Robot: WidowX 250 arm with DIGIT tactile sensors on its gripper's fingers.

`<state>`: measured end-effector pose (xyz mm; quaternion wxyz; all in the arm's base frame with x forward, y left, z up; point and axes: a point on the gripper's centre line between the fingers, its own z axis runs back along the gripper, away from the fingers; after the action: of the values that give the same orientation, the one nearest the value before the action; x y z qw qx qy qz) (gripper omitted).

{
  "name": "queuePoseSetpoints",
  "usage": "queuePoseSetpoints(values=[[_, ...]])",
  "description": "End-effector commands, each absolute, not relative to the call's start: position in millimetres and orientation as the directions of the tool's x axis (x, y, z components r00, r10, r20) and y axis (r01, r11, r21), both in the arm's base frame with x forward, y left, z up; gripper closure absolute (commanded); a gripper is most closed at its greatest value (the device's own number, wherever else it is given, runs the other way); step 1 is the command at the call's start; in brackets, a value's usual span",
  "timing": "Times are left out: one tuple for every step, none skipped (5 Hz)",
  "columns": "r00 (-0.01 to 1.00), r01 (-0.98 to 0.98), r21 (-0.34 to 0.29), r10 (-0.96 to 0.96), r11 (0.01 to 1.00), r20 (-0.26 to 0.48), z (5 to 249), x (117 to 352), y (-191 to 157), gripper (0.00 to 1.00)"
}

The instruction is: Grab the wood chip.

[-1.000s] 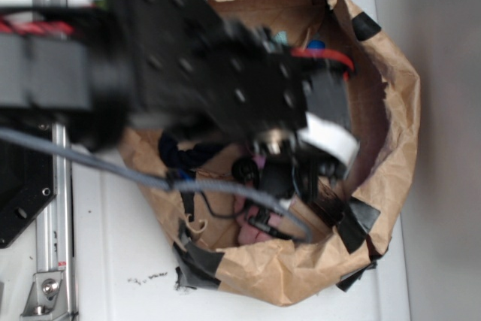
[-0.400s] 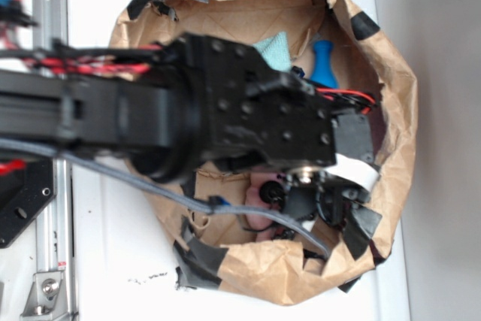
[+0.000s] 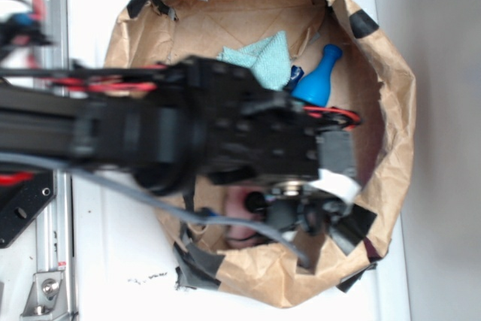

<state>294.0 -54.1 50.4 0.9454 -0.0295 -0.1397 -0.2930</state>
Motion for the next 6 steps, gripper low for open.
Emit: queuePoseSetpoints(values=[[0.767,0.569,0.066,-0.558,0.819,0.316,75.4,295.5,-60.4,0.0],[0.781,0.56,0.077,-0.556,0.825,0.282,65.3,305.4,-62.9,0.0],[0.777,0.576,0.06,-0.569,0.815,0.27,49.9,319.1,-69.3,0.0],[0.768,0.59,0.059,-0.582,0.806,0.269,38.0,317.0,-76.7,0.0],[0.771,0.584,0.052,-0.573,0.81,0.276,34.7,312.8,-77.0,0.0],[0.794,0.549,0.044,-0.537,0.835,0.284,36.9,311.6,-73.3,1.0]])
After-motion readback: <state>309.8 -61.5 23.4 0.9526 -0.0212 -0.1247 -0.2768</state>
